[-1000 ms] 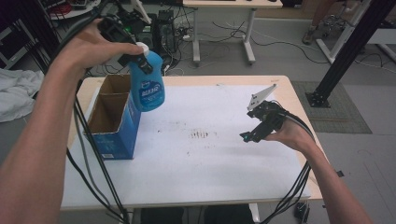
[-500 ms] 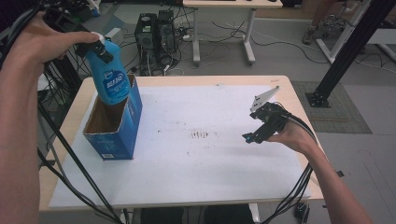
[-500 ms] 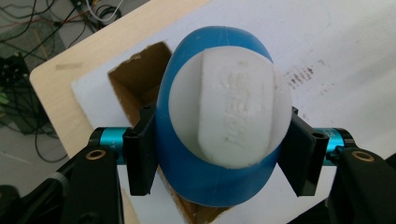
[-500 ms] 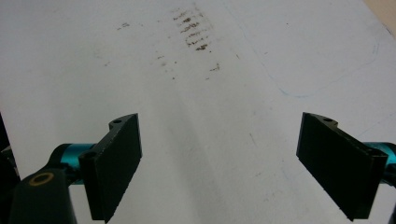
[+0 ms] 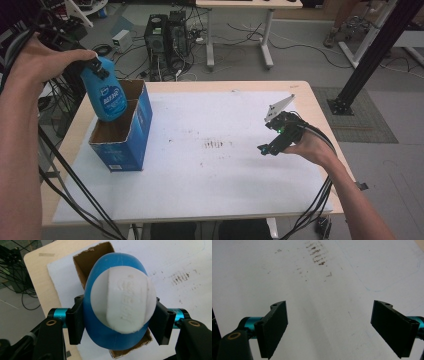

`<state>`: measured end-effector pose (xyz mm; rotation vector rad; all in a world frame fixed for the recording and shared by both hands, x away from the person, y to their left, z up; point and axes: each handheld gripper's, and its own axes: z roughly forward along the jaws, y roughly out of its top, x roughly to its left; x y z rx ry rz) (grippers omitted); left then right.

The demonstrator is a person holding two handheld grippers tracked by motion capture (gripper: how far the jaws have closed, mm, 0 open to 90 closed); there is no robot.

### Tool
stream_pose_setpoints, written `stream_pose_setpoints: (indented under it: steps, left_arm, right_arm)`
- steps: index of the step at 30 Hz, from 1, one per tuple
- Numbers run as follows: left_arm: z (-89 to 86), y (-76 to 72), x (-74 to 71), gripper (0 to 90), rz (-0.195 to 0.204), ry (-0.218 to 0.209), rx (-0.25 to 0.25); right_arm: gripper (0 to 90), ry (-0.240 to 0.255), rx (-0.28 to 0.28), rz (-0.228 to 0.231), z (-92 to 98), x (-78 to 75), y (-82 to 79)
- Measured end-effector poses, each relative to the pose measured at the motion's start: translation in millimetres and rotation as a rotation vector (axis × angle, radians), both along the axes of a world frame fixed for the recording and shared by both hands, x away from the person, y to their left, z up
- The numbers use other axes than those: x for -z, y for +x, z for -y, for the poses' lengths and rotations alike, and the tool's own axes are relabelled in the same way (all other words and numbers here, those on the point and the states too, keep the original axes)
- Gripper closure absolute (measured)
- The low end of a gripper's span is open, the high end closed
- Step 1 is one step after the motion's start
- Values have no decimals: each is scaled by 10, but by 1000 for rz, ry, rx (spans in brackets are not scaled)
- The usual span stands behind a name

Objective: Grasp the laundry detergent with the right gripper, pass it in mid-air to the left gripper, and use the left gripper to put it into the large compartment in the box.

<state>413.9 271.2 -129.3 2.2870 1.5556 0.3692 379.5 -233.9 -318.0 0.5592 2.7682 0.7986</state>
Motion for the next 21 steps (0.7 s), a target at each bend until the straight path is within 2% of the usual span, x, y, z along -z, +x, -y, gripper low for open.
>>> stream_pose_setpoints:
  steps: [9,10,12,21]
  left_arm:
    - [10,-21,337,382,-35,-2,10]
    - [10,-21,337,382,-35,-2,10]
    - [18,-18,501,382,-56,1,17]
    - [59,-10,942,382,-108,0,22]
  right_arm:
    - [134,-11,2,-6,-25,63,-6]
    - [134,-11,2,-6,-25,63,-6]
    - [134,-13,4,-9,-25,80,-3]
    - [134,-15,12,-13,-13,95,-3]
